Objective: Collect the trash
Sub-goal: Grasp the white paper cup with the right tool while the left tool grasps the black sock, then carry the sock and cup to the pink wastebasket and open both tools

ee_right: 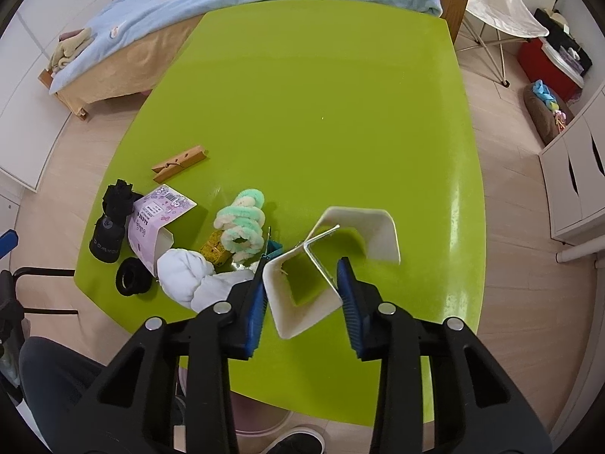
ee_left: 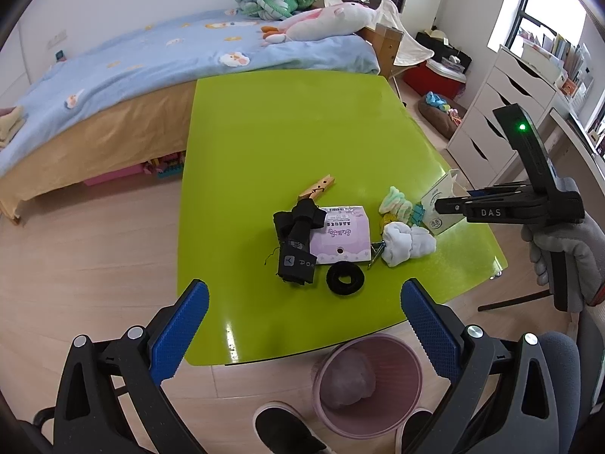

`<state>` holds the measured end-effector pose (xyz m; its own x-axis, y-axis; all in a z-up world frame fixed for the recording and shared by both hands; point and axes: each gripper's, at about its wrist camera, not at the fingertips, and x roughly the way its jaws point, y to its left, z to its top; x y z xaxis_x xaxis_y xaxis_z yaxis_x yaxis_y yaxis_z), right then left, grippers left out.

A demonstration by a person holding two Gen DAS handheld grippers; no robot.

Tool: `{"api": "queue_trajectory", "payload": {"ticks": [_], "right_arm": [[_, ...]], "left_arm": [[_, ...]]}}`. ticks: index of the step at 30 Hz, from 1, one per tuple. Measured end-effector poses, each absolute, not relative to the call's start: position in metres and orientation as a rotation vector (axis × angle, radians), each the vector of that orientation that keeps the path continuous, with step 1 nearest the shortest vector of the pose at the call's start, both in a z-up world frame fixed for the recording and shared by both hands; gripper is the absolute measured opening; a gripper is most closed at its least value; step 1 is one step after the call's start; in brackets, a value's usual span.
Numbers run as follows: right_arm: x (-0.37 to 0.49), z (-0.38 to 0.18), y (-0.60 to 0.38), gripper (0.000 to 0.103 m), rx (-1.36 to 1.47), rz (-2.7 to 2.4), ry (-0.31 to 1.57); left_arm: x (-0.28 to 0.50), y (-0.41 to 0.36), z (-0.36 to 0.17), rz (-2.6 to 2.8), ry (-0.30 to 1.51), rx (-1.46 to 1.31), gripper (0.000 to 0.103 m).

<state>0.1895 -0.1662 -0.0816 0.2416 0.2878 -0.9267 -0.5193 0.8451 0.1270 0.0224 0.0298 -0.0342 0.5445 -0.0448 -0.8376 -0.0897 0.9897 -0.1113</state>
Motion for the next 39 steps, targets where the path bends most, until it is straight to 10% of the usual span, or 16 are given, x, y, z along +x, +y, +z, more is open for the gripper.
{"api": "queue_trajectory", "payload": {"ticks": [28,39], "right_arm": [[0.150,-0.033,-0.185,0.032,-0.208,0.592,1.128],[0.149,-0.036,-0.180,0.032,-0.212,0.606,1.131]], "left_arm": [[0.102,0.056,-0.096,-0.008,1.263,-0.147,0.096],[0.107,0.058,-0.109,-0.062,1.287,-0.183,0.026]]}}
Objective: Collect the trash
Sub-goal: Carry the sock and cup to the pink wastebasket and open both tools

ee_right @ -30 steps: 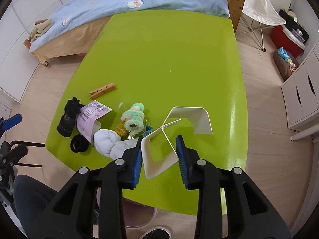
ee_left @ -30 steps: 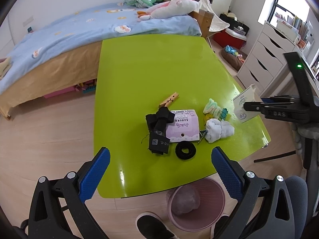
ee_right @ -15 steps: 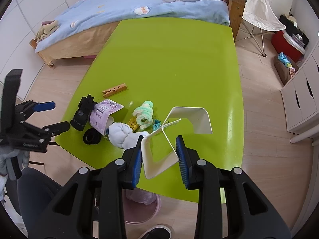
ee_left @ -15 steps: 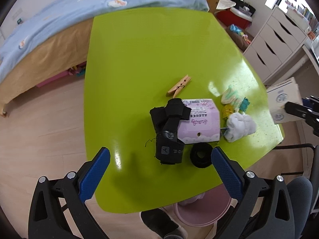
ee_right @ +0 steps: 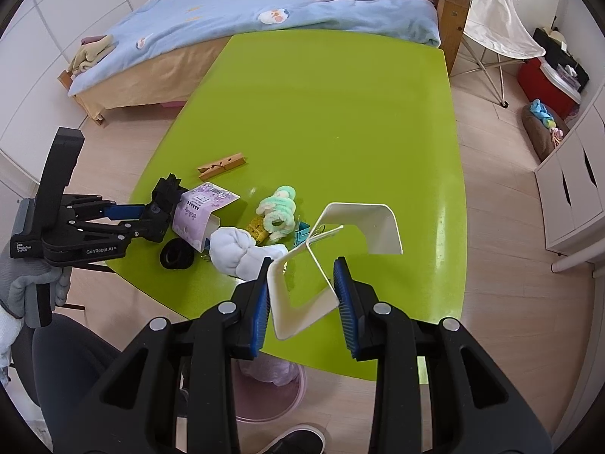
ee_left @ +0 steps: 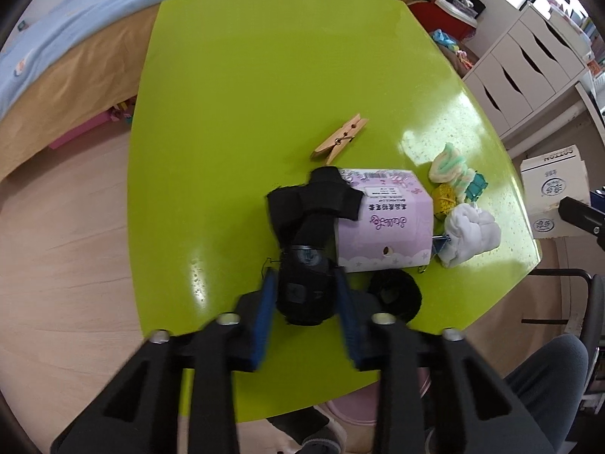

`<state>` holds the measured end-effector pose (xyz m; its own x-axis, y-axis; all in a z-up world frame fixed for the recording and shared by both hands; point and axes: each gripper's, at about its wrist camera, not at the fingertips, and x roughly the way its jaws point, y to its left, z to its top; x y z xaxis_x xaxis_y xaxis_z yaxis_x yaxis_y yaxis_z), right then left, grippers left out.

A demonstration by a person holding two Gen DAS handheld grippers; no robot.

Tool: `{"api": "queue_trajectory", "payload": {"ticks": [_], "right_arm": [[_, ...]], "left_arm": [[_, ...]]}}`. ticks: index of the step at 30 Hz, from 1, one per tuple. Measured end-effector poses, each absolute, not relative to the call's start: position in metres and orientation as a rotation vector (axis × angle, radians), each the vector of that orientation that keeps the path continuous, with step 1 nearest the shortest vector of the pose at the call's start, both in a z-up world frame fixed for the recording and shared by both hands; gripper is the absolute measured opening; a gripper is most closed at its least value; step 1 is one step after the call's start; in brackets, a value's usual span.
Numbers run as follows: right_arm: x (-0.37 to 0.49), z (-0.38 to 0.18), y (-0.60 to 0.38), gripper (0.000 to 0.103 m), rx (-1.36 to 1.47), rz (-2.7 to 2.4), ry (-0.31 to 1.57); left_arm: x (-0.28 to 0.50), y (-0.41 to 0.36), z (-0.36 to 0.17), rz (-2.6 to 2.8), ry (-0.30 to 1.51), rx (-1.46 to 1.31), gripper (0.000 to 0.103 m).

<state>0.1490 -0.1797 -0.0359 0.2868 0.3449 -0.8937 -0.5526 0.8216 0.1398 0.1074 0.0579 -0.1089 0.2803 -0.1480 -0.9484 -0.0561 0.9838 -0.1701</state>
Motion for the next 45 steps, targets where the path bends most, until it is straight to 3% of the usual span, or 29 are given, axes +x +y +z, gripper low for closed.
{"api": "queue_trajectory", "payload": {"ticks": [5,31,45], "right_arm": [[0.147,-0.037,-0.178,0.032,-0.211,0.610,1.130],[0.059,0.002,-0.187,0.032,-0.231,0.675,1.017],[0.006,-0.004,-0.204,0.032,-0.221,0.698,1.037]], "left_arm": [[0.104,0.057,-0.102,-0.048,1.265,-0.164,0.019],[0.008,-0.003,-0.018,-0.103,1.049,-0.085,0.019],[-0.033,-0.043,-0.024,-0.182,1.056,-0.039,0.019]]}}
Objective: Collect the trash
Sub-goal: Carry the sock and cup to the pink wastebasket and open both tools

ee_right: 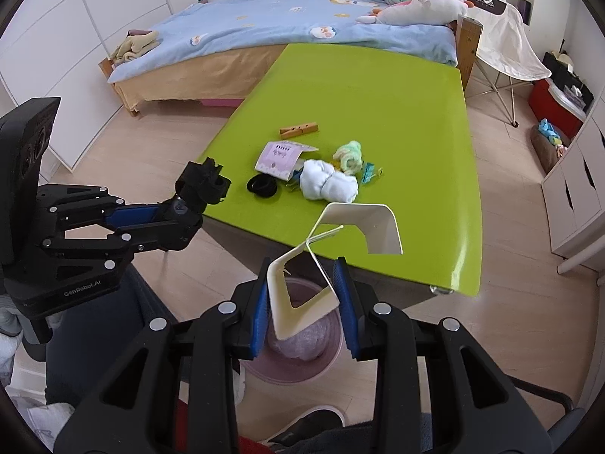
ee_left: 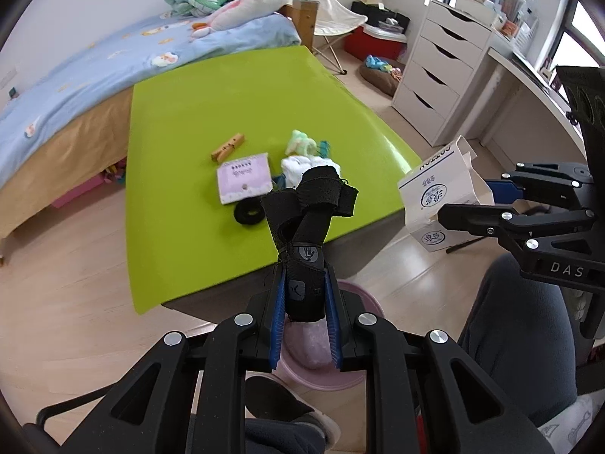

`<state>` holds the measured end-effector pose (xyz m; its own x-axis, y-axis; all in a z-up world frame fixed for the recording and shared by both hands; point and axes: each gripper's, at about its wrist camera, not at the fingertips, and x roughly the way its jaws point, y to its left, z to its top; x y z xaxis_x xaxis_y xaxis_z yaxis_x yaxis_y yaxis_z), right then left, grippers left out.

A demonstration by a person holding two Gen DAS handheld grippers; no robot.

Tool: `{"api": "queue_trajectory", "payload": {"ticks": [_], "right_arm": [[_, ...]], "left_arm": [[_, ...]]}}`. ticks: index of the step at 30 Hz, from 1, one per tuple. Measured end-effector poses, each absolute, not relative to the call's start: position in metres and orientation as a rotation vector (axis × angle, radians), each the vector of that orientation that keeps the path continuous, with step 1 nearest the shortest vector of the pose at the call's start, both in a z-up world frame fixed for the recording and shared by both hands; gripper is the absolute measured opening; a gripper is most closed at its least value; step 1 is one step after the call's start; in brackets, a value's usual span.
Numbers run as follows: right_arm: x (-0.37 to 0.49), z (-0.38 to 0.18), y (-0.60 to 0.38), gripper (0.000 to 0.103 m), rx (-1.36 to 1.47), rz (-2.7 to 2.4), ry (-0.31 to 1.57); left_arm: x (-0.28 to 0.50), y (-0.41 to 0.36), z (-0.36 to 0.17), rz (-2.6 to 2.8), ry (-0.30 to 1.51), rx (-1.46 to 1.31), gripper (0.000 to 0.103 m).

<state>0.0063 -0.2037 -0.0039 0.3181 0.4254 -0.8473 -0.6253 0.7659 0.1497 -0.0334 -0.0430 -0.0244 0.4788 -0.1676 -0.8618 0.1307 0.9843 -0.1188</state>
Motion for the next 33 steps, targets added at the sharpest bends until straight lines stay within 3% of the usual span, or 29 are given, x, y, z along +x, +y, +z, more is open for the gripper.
{"api": "queue_trajectory", "payload": {"ticks": [9,12,14,18,21,33], "right_arm": [[-0.007,-0.013,-0.217,0.032,-0.198,0.685,1.067],[-0.008,-0.012,-0.220,0.032,-0.189,0.687,1.069],[-0.008,-0.011,-0.221,0.032,-0.185,0.690,1.069],[-0.010,-0.012,-0.221,0.032,-0.182,0.699,1.070],[-0.011,-0.012,-0.220,0.032,-0.181,0.705,1.071],[-0.017,-0.017,-0.211,0.032,-0.194,0.745,1.080]], "left_arm": [[-0.043,-0.063,-0.033,-0.251,1.089,-0.041,0.020],[-0.042,-0.065,-0.034,-0.267,1.093,-0.049,0.027],[-0.042,-0.065,-0.035,-0.267,1.091,-0.052,0.041],[-0.043,-0.061,-0.037,-0.249,1.083,-0.081,0.081],[-0.043,-0.057,-0.036,-0.229,1.076,-0.097,0.092],[-0.047,-0.034,-0.026,-0.165,1.047,-0.147,0.096]]}}
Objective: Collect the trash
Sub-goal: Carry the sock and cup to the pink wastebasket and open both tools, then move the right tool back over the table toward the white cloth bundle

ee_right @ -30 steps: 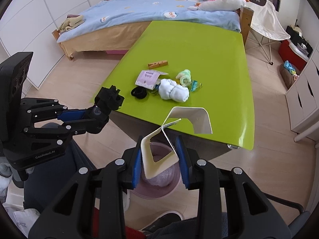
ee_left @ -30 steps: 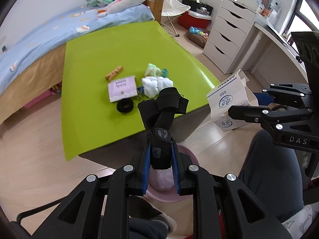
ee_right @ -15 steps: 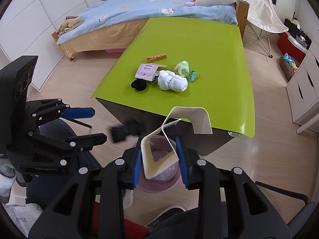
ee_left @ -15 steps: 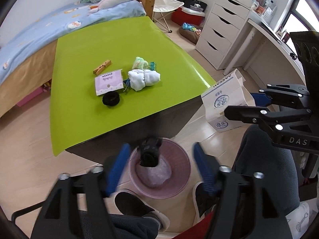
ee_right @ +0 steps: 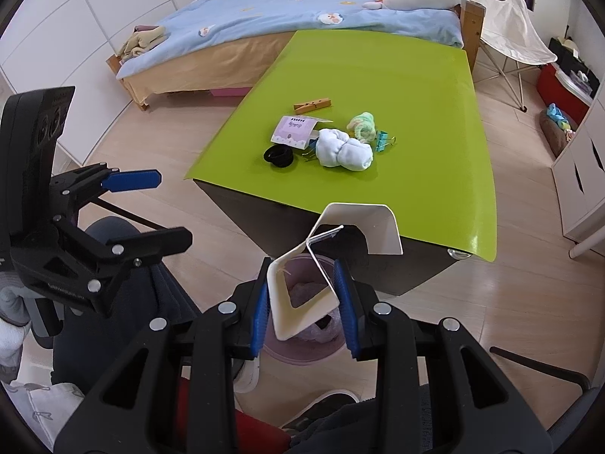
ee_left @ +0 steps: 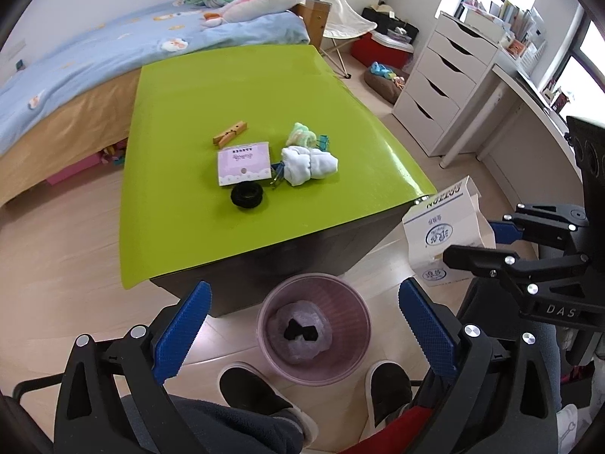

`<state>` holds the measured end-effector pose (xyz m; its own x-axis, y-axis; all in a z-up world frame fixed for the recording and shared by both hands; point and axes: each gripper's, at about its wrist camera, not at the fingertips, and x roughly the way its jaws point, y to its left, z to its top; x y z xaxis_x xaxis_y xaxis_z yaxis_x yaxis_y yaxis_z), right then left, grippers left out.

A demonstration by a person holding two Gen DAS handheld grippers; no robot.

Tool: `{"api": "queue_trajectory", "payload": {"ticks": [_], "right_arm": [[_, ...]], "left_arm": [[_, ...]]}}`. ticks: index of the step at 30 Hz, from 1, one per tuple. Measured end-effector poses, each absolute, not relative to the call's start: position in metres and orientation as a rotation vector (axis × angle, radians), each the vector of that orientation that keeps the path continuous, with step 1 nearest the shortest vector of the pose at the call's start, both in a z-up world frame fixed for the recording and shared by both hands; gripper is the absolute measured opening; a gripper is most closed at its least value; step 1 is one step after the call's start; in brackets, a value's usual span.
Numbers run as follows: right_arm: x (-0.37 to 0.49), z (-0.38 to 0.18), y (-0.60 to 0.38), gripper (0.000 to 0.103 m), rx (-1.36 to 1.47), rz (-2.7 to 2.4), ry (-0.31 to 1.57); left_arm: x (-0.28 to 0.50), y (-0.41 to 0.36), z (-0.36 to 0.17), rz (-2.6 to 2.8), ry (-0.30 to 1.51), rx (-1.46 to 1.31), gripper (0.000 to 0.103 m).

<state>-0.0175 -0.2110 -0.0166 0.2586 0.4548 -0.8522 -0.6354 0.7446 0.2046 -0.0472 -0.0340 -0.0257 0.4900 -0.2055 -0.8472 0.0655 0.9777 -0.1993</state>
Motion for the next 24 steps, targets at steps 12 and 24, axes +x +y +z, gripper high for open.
{"api": "queue_trajectory", "payload": {"ticks": [12,24], "right_arm": [[-0.025,-0.016,-0.191,0.055,-0.211,0.836,1.085],[-0.016,-0.015,-0.204,0.100,-0.165,0.768,1.087]], "left_arm": [[-0.057,-0.010,-0.017,-0.115,1.029,-0.180,0.096],[-0.056,-0.010,-0.019,-0.116,1.039,-0.176,0.096]]}}
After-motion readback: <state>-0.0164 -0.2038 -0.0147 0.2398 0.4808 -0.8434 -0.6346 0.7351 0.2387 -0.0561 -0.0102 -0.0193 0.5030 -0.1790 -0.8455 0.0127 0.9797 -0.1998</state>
